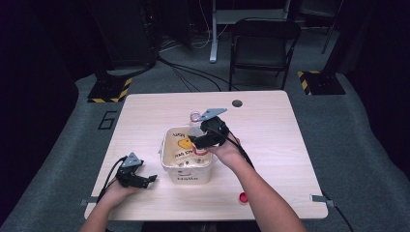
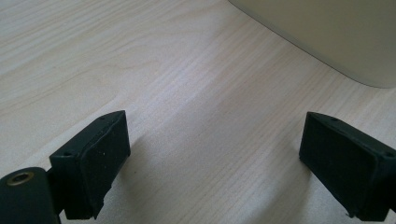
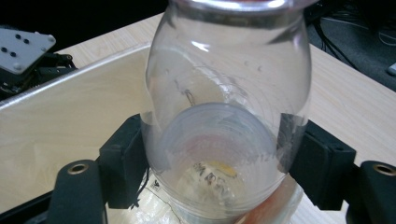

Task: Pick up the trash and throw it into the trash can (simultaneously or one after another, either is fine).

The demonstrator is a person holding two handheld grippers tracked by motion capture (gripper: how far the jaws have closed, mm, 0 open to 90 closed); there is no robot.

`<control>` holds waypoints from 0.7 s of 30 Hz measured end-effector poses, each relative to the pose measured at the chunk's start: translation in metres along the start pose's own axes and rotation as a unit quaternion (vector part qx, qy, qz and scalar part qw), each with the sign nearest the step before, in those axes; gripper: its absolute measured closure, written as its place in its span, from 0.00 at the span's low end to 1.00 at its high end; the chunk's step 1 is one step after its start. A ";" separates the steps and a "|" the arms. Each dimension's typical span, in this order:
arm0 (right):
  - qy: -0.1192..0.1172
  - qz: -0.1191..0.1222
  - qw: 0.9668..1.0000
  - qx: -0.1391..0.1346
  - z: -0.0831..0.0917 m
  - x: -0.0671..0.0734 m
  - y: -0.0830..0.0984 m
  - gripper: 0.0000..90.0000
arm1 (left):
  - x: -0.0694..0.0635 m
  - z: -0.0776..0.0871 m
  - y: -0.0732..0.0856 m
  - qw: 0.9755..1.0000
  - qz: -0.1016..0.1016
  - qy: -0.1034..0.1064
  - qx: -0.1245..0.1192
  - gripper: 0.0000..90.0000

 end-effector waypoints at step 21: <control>0.021 0.009 0.999 0.036 -0.012 -0.001 0.012 0.24 | -0.001 0.000 0.000 1.000 0.003 0.002 0.000 0.09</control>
Point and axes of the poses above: each handheld gripper's, and its own axes: z roughly backward along the jaws, y roughly out of its underside, x roughly to its left, the point moved 5 cm from there along -z, roughly forward along the jaws, and after that the axes turned 9 degrees about -z, right-handed, at the moved point
